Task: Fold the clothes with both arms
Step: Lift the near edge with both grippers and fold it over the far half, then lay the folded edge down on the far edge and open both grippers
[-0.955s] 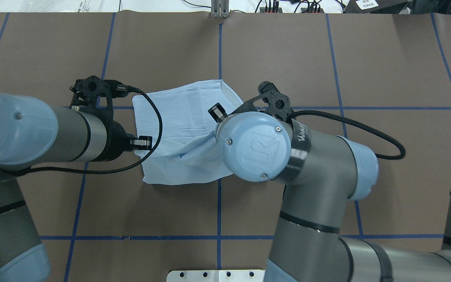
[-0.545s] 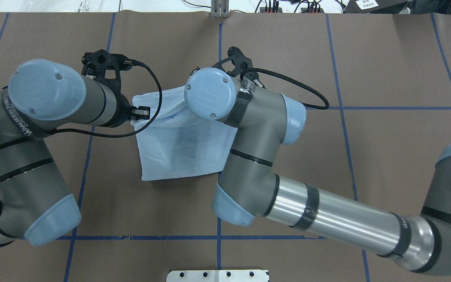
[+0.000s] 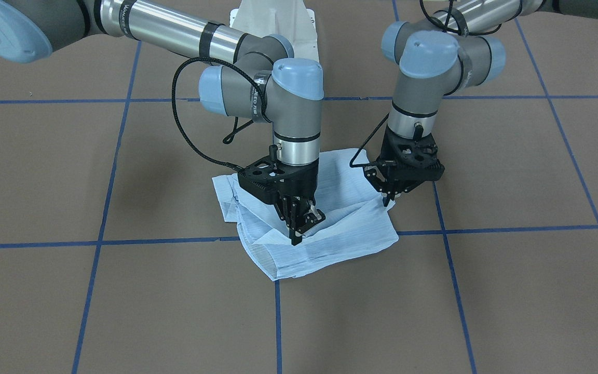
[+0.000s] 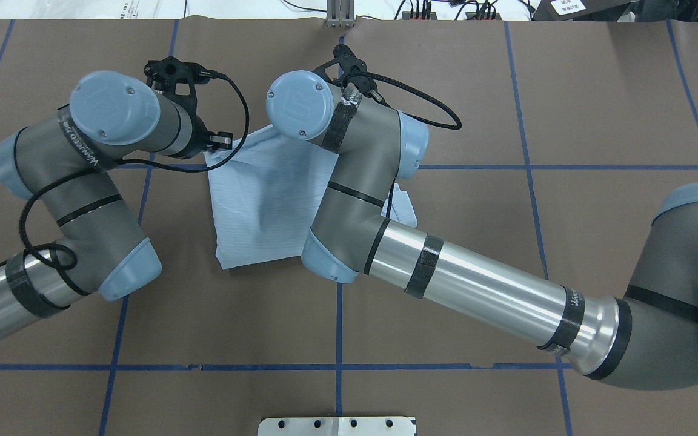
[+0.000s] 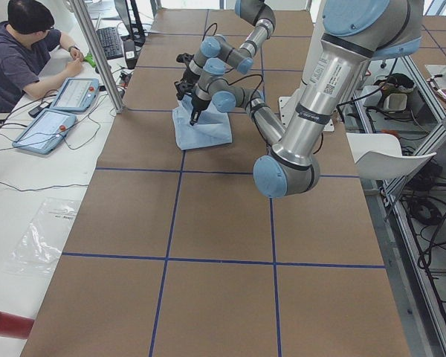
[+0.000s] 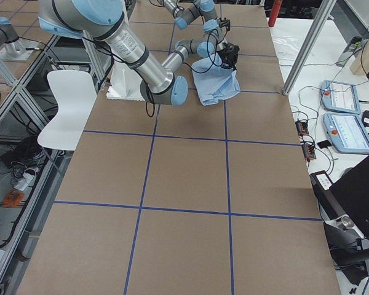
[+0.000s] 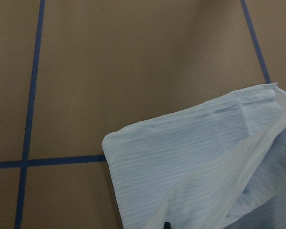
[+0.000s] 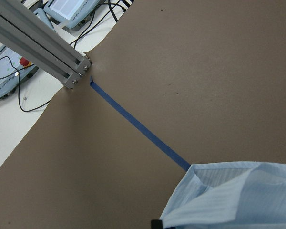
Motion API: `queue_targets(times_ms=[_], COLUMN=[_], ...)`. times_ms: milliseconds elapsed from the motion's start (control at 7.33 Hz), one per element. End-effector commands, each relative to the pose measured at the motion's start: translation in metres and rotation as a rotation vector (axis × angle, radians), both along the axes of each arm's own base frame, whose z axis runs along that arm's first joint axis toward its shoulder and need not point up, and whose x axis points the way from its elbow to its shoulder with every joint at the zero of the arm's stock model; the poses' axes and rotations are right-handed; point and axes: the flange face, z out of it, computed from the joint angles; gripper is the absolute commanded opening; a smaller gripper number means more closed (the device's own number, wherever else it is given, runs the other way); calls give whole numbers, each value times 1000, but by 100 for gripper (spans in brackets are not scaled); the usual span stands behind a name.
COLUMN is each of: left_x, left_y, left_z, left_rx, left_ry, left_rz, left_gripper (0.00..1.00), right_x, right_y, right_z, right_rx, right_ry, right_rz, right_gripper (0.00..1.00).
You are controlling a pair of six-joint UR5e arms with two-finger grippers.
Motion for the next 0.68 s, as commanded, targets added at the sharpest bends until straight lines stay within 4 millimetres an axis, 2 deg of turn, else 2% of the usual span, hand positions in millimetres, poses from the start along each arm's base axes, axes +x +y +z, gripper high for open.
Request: queue_targets(times_ms=[0, 136, 409, 545], left_x=[11, 7, 10, 13], left_y=[-40, -49, -53, -56], left_z=[22, 30, 41, 50], left_rx=[24, 23, 11, 29], left_ry=[-17, -35, -49, -42], left_rz=[-10, -12, -12, -8], left_gripper=[0, 0, 0, 82], right_x=[-17, -22, -26, -26], right_y=[-12, -16, -15, -15], right_z=[27, 34, 36, 35], right_rx=[12, 13, 8, 51], right_ry=[-3, 5, 8, 53], right_rz=[5, 11, 4, -44], right_gripper=[0, 0, 0, 53])
